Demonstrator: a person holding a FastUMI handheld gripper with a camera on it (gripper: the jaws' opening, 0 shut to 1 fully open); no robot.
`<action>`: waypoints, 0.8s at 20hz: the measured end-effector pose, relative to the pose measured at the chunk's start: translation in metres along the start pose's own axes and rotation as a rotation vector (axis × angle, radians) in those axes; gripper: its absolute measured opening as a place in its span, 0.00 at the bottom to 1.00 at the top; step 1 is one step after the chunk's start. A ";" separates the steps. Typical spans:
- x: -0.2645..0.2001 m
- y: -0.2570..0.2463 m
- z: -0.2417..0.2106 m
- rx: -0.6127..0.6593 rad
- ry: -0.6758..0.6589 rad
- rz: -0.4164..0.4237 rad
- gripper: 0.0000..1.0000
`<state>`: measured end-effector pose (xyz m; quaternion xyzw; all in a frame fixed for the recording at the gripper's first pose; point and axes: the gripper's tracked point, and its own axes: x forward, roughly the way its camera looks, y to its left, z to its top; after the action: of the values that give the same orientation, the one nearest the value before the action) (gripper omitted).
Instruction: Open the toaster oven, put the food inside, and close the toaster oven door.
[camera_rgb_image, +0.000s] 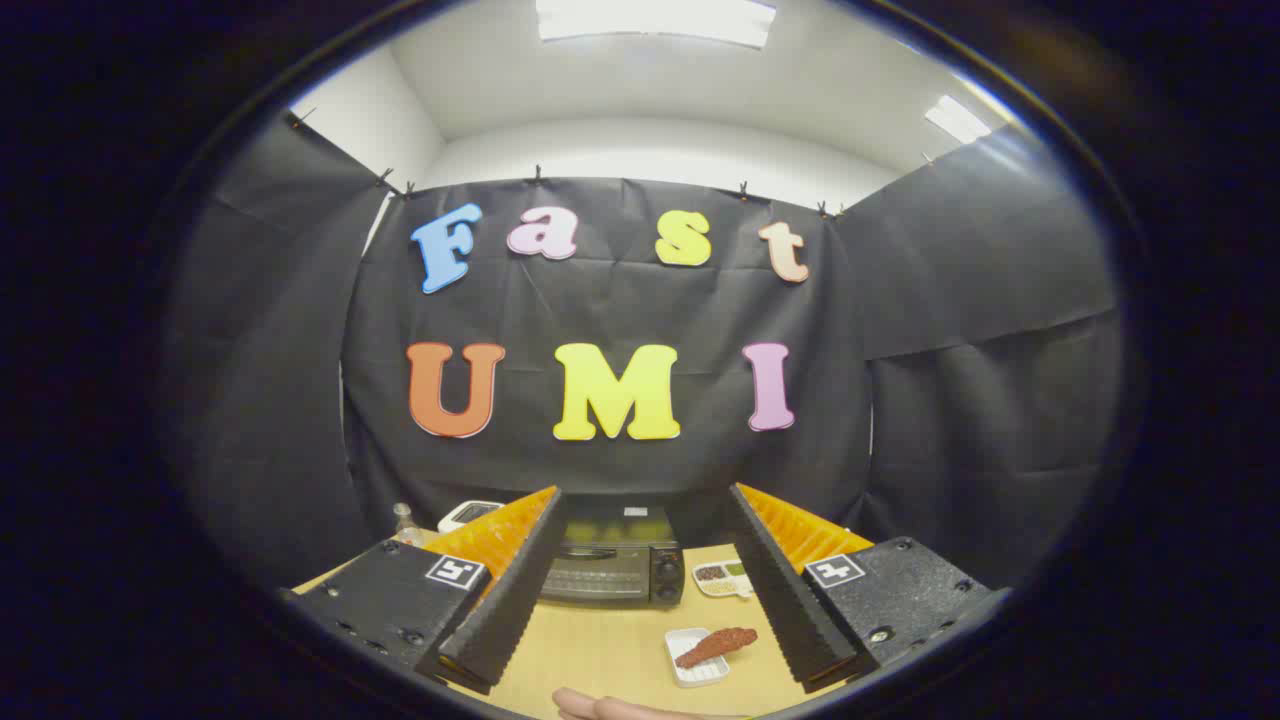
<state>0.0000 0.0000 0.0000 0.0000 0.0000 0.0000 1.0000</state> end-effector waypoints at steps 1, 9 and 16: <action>-0.002 -0.004 0.001 0.001 -0.004 -0.007 1.00; -0.007 -0.022 -0.003 -0.004 0.018 -0.002 1.00; 0.004 -0.029 0.005 -0.021 0.030 0.042 1.00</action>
<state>0.0045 -0.0287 0.0050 -0.0104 0.0151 0.0210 0.9996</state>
